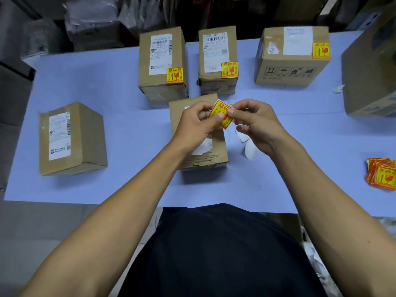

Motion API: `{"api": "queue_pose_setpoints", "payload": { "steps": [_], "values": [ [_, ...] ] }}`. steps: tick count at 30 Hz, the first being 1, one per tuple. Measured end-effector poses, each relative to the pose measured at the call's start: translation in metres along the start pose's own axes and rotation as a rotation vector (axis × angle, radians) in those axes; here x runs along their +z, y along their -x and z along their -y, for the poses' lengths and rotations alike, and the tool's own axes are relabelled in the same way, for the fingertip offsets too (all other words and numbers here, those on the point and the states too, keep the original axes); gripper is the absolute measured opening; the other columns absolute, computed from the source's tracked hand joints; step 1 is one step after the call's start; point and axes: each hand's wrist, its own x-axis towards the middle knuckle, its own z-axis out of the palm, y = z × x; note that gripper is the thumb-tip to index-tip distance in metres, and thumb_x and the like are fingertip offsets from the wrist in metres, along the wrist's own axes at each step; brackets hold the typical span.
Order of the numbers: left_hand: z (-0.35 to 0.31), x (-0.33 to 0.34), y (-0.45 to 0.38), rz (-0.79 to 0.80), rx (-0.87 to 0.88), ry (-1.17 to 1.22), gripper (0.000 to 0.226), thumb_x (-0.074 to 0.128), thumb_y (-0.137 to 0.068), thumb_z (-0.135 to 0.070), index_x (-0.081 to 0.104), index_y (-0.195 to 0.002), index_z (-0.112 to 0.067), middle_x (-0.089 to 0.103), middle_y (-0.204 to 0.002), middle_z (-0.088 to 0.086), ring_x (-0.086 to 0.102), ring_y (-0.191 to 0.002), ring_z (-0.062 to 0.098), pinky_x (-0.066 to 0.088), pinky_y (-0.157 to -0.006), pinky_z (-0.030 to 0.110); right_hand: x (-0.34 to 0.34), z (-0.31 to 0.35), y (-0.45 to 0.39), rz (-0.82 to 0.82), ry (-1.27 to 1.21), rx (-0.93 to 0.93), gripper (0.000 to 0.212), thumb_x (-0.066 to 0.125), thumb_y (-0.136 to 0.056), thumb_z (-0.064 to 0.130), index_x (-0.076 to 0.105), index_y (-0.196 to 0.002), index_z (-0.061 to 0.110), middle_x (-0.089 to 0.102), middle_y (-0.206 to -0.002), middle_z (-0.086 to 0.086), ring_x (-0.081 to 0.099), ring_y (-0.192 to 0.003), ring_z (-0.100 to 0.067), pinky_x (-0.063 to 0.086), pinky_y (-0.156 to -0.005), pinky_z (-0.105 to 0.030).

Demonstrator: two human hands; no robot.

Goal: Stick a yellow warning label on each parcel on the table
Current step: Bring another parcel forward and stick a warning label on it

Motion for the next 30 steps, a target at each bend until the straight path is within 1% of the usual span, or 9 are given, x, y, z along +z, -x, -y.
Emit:
{"api": "queue_pose_setpoints", "payload": {
  "steps": [1, 3, 7, 11, 16, 19, 23, 26, 30],
  "values": [
    [-0.002, 0.000, 0.002, 0.020, -0.017, 0.042, 0.007, 0.068, -0.092, -0.009, 0.065, -0.098, -0.012, 0.072, -0.085, 0.002, 0.070, -0.071, 0.006, 0.055, -0.063, 0.020, 0.002, 0.001, 0.002, 0.019, -0.003, 0.002, 0.014, 0.074, -0.088, 0.008, 0.064, -0.080, 0.014, 0.060, -0.073, -0.001, 0.054, -0.059, -0.009, 0.043, -0.056, -0.019],
    [-0.006, -0.001, 0.007, 0.047, -0.032, 0.080, 0.006, 0.066, -0.094, -0.007, 0.066, -0.094, -0.012, 0.071, -0.080, 0.003, 0.066, -0.065, 0.006, 0.050, -0.059, 0.016, 0.005, 0.004, 0.007, 0.044, -0.015, 0.003, 0.013, 0.072, -0.089, 0.007, 0.064, -0.081, 0.013, 0.061, -0.070, -0.001, 0.055, -0.058, -0.009, 0.047, -0.057, -0.019],
    [-0.013, -0.006, 0.015, 0.076, -0.079, 0.248, 0.011, 0.059, -0.096, -0.004, 0.065, -0.093, -0.012, 0.069, -0.071, -0.003, 0.062, -0.060, 0.006, 0.051, -0.057, 0.019, 0.005, 0.015, 0.017, 0.111, -0.121, 0.055, 0.012, 0.064, -0.095, 0.007, 0.064, -0.083, 0.009, 0.064, -0.063, -0.003, 0.061, -0.057, -0.010, 0.058, -0.062, -0.022],
    [-0.023, -0.008, 0.019, 0.138, -0.107, 0.297, 0.012, 0.057, -0.097, -0.006, 0.066, -0.093, -0.012, 0.069, -0.069, -0.002, 0.063, -0.058, 0.010, 0.053, -0.060, 0.023, 0.008, 0.023, 0.025, 0.172, -0.072, 0.026, 0.009, 0.064, -0.095, 0.006, 0.063, -0.086, 0.006, 0.066, -0.066, -0.005, 0.064, -0.062, -0.013, 0.062, -0.067, -0.026],
    [-0.035, -0.012, 0.020, 0.205, -0.099, 0.355, 0.014, 0.056, -0.096, -0.003, 0.065, -0.086, -0.007, 0.068, -0.066, 0.001, 0.059, -0.054, 0.011, 0.050, -0.055, 0.022, 0.010, 0.034, 0.032, 0.276, -0.157, 0.048, 0.016, 0.056, -0.099, 0.007, 0.063, -0.085, 0.008, 0.066, -0.070, -0.007, 0.064, -0.063, -0.014, 0.063, -0.071, -0.030],
    [-0.042, -0.015, 0.020, 0.274, -0.108, 0.435, 0.010, 0.055, -0.090, -0.003, 0.062, -0.082, -0.004, 0.065, -0.062, 0.005, 0.057, -0.050, 0.012, 0.049, -0.052, 0.020, 0.008, 0.038, 0.036, 0.359, -0.124, 0.059, 0.020, 0.052, -0.099, 0.007, 0.064, -0.083, 0.008, 0.069, -0.073, -0.008, 0.065, -0.065, -0.015, 0.062, -0.070, -0.029],
    [-0.049, -0.016, 0.020, 0.305, -0.118, 0.421, 0.019, 0.048, -0.096, 0.002, 0.056, -0.079, -0.003, 0.061, -0.056, 0.005, 0.054, -0.044, 0.010, 0.046, -0.049, 0.017, 0.008, 0.041, 0.038, 0.403, -0.087, 0.030, 0.023, 0.051, -0.099, 0.005, 0.066, -0.082, 0.008, 0.071, -0.075, -0.009, 0.066, -0.066, -0.015, 0.062, -0.072, -0.031],
    [-0.050, -0.018, 0.018, 0.327, -0.120, 0.415, 0.007, 0.054, -0.086, -0.005, 0.055, -0.079, -0.004, 0.060, -0.057, 0.005, 0.051, -0.043, 0.011, 0.046, -0.048, 0.019, 0.008, 0.041, 0.038, 0.422, -0.101, 0.019, 0.028, 0.052, -0.098, 0.004, 0.070, -0.077, 0.011, 0.071, -0.074, -0.009, 0.066, -0.065, -0.015, 0.062, -0.070, -0.031],
    [-0.050, -0.020, 0.017, 0.331, -0.125, 0.389, 0.005, 0.054, -0.080, -0.008, 0.055, -0.079, -0.003, 0.059, -0.056, 0.005, 0.049, -0.042, 0.012, 0.046, -0.048, 0.022, 0.008, 0.042, 0.040, 0.432, -0.083, 0.012, 0.016, 0.056, -0.096, 0.006, 0.067, -0.084, 0.008, 0.071, -0.073, -0.008, 0.066, -0.067, -0.016, 0.062, -0.069, -0.031]
  ]
}}
